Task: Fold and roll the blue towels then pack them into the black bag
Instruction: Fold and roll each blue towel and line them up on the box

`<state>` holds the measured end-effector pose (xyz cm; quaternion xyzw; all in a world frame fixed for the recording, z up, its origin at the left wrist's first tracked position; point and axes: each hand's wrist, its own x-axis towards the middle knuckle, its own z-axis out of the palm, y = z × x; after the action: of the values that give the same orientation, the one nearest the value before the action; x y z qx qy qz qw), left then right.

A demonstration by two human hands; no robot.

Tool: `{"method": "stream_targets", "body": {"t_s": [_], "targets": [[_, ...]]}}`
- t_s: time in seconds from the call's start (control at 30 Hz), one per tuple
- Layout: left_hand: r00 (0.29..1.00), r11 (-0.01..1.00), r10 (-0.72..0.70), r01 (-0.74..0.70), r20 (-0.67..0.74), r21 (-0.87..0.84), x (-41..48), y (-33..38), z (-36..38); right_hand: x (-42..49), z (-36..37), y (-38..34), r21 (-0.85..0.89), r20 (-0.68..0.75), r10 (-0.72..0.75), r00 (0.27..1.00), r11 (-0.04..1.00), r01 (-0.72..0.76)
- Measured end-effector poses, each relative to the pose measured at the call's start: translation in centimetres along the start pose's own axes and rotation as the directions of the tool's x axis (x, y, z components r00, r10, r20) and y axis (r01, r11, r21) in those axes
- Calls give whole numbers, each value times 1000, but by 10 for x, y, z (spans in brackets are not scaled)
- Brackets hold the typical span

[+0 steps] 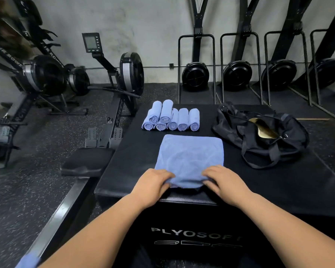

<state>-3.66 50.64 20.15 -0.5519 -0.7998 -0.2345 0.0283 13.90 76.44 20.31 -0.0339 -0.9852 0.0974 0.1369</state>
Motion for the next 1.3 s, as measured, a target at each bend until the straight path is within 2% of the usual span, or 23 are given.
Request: {"method": "stream_targets", "body": {"t_s": [0.07,0.13,0.2,0.23,0.3,0.4,0.47,0.5,0.57,0.73,0.8,0.87,0.93,1.03,1.13,1.23,1.3], "targets": [[985,985,-132,118,-107,-124,8,5,-10,12,-11,-2,158,-71,195,978,971,-182],[962,977,-191,167,-196,-135,22,5,-18,27,-21,2,301,-63,383,922,888,-348],[957,980,-180,195,-225,46,38,3,-21,34,-27,7,294,-30,508,861,828,-478],[962,966,-170,205,-212,156,44,2,-21,34,-25,10,202,-43,512,858,845,-495],[968,955,-113,169,-225,244,48,6,-18,31,-20,12,68,-105,445,890,896,-440],[989,977,68,-40,-131,208,43,13,-5,21,-13,12,67,-157,136,978,990,-126],[993,981,114,-114,13,156,33,15,9,13,-8,13,-11,-40,-16,999,1000,16],[992,985,104,-113,77,131,29,14,17,8,-4,14,-40,30,-30,999,999,31],[990,992,72,-84,122,93,24,9,30,1,1,18,-49,69,-6,998,999,9],[994,994,-103,102,-37,-48,30,11,28,10,-5,15,149,-68,144,987,980,-133],[964,956,-244,221,-107,-191,34,13,21,14,-12,17,247,-116,229,966,949,-195],[908,887,-392,331,-148,-323,38,9,16,15,-16,19,266,-129,260,957,939,-219],[879,882,-442,388,-180,-269,39,2,14,12,-15,17,221,-103,212,972,957,-185],[905,930,-355,366,-234,6,34,-4,15,8,-7,11,65,-57,50,997,997,-46],[961,974,-165,195,-222,119,30,-3,19,9,4,4,-75,8,-29,1000,997,30],[990,980,-102,117,-102,159,24,3,24,17,14,0,-113,-37,-22,999,993,18],[989,974,-129,140,-73,180,23,4,26,25,10,-4,14,-106,114,988,993,-113]]}}
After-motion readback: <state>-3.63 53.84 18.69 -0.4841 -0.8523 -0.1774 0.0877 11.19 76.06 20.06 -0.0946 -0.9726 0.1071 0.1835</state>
